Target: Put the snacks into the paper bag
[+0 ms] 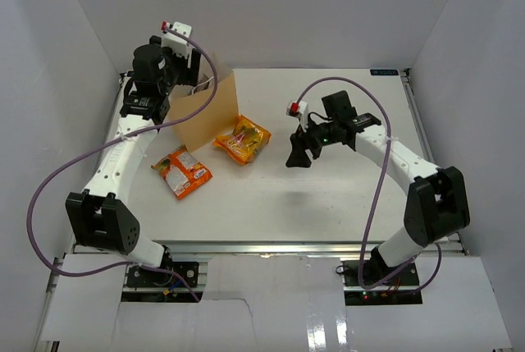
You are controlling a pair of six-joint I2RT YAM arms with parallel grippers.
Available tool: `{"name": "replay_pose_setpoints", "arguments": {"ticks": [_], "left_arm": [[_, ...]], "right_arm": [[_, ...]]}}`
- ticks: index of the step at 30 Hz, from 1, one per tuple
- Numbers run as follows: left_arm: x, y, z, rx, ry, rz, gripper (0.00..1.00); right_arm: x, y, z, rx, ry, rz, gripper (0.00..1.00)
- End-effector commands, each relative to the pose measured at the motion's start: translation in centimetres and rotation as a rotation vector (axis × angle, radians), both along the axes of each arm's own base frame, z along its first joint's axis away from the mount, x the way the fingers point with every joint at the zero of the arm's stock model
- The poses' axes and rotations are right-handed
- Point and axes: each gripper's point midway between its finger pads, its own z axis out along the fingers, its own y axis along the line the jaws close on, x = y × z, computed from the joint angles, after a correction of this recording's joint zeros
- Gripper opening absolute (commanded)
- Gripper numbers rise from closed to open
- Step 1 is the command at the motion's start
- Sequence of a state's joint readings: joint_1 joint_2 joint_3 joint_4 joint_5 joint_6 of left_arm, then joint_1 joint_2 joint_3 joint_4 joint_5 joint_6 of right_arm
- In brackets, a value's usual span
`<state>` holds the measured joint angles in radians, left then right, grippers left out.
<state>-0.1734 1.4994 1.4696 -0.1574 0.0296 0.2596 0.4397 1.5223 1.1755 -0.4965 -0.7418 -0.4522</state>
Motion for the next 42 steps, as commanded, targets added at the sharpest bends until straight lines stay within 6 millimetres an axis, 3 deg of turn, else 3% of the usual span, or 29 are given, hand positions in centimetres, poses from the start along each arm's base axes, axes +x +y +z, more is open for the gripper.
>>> {"name": "replay_pose_setpoints", "arguments": {"ticks": [1,3,4,7,10,11,12,15,18,19,22,25,26,30,31,35,36,38,40,41,42], "left_arm": [[-3.0,0.4,8.0,-0.105,-0.163,0.012,0.87],[-4.3,0.5,9.5,-0.174,-0.179,0.021,0.98],[-5.7,0.7,10.8,-0.199,-0.204,0.019,0.98],[-8.1,0.9,10.6,-0.338,-0.159,0.051,0.98],[-12.0,1.4,9.0,-0.507,-0.093,0.095,0.98],[-14.6,1.6,9.7,-0.555,-0.118,0.086,0.98],[-15.2,1.6,6.5,-0.581,-0.05,0.105,0.98],[-19.0,1.2,3.2,-0.692,0.032,0.103,0.98],[-22.4,1.2,1.4,-0.797,0.08,0.116,0.98],[-22.9,1.2,-0.6,-0.816,0.118,0.135,0.98],[-25.1,1.2,-3.3,-0.933,0.159,0.157,0.98],[-26.7,0.3,-4.2,-1.047,0.185,0.118,0.98],[-26.7,0.1,-5.4,-1.065,0.209,0.125,0.98],[-26.7,-1.0,-7.0,-1.118,0.29,0.11,0.98],[-26.6,-1.3,-7.4,-1.126,0.316,0.106,0.98],[-25.7,-3.5,-10.3,-1.167,0.479,0.079,0.98],[-25.2,-3.9,-11.4,-1.175,0.515,0.085,0.98],[-24.9,-4.6,-12.2,-1.204,0.563,0.075,0.98],[-24.4,-5.3,-13.1,-1.22,0.592,0.046,0.98],[-23.9,-5.6,-13.2,-1.226,0.592,0.029,0.98],[-23.8,-5.8,-14.0,-1.227,0.611,0.034,0.98]], "right_arm": [[3.2,2.0,1.3,-0.002,0.098,-0.169,0.72],[4.6,3.3,1.7,0.018,0.144,-0.261,0.73],[6.1,3.6,1.4,0.018,0.234,-0.419,0.74],[8.1,5.5,2.1,0.095,0.313,-0.544,0.77],[8.9,7.9,0.7,0.135,0.479,-0.57,0.81],[9.2,8.7,1.1,0.159,0.528,-0.582,0.82],[9.4,9.1,0.6,0.163,0.561,-0.585,0.82],[9.5,10.1,-1.3,0.156,0.654,-0.596,0.83],[10.2,10.7,-3.1,0.153,0.704,-0.626,0.82],[10.7,11.0,-3.9,0.158,0.714,-0.633,0.82],[12.0,11.6,-4.9,0.174,0.746,-0.686,0.8],[12.6,11.5,-6.4,0.165,0.768,-0.731,0.75],[12.7,11.5,-6.6,0.175,0.77,-0.735,0.73],[12.9,10.7,-8.6,0.193,0.834,-0.78,0.47],[12.9,10.3,-9.0,0.19,0.836,-0.796,0.36],[12.7,8.9,-10.9,0.159,0.832,-0.836,0.19],[12.9,8.6,-10.9,0.169,0.817,-0.833,0.08],[12.5,7.5,-11.2,0.17,0.805,-0.826,0.08],[12.7,6.7,-9.7,0.23,0.765,-0.771,0.08],[11.8,5.9,-10.4,0.219,0.749,-0.744,0.08],[11.1,5.8,-9.2,0.246,0.726,-0.671,0.08]]}}
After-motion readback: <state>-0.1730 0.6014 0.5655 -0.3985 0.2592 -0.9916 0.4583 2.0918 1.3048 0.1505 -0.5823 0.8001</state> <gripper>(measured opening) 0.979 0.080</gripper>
